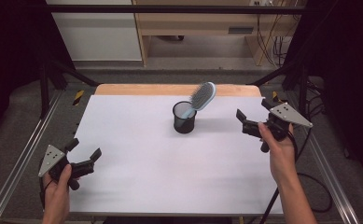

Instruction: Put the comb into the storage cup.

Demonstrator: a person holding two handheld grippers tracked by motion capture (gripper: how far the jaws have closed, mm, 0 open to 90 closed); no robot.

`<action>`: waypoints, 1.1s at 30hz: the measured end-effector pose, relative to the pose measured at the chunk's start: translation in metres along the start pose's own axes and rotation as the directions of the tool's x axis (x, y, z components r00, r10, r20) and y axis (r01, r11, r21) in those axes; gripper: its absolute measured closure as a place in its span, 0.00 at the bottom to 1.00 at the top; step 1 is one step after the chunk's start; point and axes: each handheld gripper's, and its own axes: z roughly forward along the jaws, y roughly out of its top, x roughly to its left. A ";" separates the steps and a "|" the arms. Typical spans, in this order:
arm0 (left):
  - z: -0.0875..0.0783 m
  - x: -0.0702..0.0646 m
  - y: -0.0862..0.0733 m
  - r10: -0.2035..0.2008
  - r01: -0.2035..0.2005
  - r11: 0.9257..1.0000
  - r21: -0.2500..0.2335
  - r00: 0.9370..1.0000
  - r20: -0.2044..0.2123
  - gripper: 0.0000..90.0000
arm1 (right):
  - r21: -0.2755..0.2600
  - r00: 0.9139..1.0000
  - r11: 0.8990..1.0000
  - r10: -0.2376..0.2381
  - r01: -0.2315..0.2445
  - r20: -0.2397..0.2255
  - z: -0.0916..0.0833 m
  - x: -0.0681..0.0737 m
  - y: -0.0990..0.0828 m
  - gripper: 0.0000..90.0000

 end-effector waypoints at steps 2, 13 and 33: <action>0.000 0.000 0.000 0.001 -0.001 1.000 0.002 1.000 0.001 0.02 | 0.004 1.000 1.000 -0.003 0.003 0.004 -0.003 -0.002 -0.003 0.03; 0.001 -0.001 -0.001 0.007 -0.007 1.000 0.002 1.000 0.013 0.02 | 0.000 1.000 1.000 0.005 -0.005 0.017 -0.018 -0.008 -0.018 0.03; 0.002 -0.008 0.001 0.010 -0.010 1.000 -0.001 1.000 0.005 0.02 | 0.024 1.000 1.000 0.019 -0.019 0.021 -0.043 -0.018 -0.052 0.03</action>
